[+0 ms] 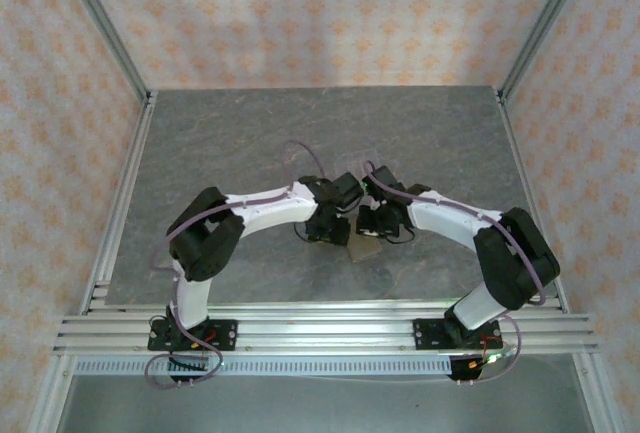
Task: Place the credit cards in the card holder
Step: Close the button on the card holder.
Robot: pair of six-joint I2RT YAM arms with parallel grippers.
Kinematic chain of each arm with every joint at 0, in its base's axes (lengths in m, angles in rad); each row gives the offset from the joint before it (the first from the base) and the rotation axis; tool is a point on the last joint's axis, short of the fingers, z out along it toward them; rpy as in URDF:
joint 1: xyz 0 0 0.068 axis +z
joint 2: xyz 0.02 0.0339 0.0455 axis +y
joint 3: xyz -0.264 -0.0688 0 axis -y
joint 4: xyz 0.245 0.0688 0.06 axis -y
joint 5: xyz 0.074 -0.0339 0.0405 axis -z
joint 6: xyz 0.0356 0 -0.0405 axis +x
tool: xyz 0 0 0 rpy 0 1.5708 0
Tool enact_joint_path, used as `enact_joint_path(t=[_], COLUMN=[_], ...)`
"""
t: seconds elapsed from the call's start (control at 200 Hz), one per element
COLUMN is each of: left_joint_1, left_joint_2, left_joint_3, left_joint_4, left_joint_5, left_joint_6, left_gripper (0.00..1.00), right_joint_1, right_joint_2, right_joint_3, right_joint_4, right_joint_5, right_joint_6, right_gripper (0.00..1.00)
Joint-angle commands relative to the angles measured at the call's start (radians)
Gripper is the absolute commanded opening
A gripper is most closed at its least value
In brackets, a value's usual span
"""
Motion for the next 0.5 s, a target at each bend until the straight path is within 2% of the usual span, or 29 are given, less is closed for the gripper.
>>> enact_joint_path(t=[0.0, 0.37, 0.495], left_joint_1=[0.041, 0.191, 0.233], left_joint_2=[-0.140, -0.431, -0.530], left_joint_3=[0.013, -0.090, -0.099], left_joint_4=[-0.053, -0.059, -0.051], left_joint_5=[-0.054, -0.111, -0.154], left_joint_6=[0.012, 0.027, 0.021], left_gripper=[0.49, 0.55, 0.61], right_joint_1=[-0.002, -0.018, -0.028], right_joint_2=[0.009, -0.034, -0.073], right_joint_3=[0.031, 0.101, 0.117], right_joint_4=[-0.027, -0.027, -0.010], right_joint_5=[0.037, 0.029, 0.060], right_joint_6=[-0.007, -0.034, -0.048], right_gripper=[0.22, 0.37, 0.45])
